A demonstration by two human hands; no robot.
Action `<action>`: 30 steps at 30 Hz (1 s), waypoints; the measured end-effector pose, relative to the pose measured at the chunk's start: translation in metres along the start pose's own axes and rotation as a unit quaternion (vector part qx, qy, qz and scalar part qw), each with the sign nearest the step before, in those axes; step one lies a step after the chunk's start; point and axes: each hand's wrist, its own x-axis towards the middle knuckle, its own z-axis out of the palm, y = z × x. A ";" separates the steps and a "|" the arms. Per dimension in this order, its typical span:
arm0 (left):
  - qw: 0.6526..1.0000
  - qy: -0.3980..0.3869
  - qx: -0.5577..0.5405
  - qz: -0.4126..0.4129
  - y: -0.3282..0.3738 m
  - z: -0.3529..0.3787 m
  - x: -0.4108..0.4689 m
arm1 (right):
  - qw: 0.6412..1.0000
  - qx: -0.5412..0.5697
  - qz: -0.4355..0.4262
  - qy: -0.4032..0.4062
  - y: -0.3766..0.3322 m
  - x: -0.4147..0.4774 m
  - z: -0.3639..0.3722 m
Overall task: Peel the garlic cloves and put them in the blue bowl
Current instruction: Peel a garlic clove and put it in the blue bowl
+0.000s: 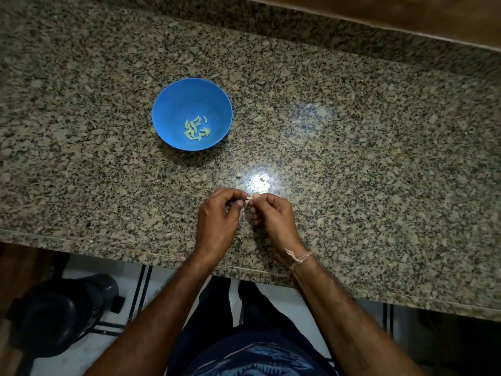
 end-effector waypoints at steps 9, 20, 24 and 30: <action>0.996 0.039 0.064 0.051 0.000 0.004 -0.001 | 0.999 0.026 0.031 -0.005 -0.005 0.001 0.000; 0.993 0.074 0.084 -0.042 0.005 0.004 -0.001 | 0.991 -0.064 -0.121 -0.001 0.003 0.001 0.003; 0.993 0.060 0.083 -0.055 0.009 0.005 -0.002 | 0.984 -0.089 -0.154 0.008 0.003 0.004 0.001; 0.997 0.057 0.020 -0.044 0.002 0.006 -0.002 | 0.985 -0.106 -0.132 0.034 0.005 0.004 -0.002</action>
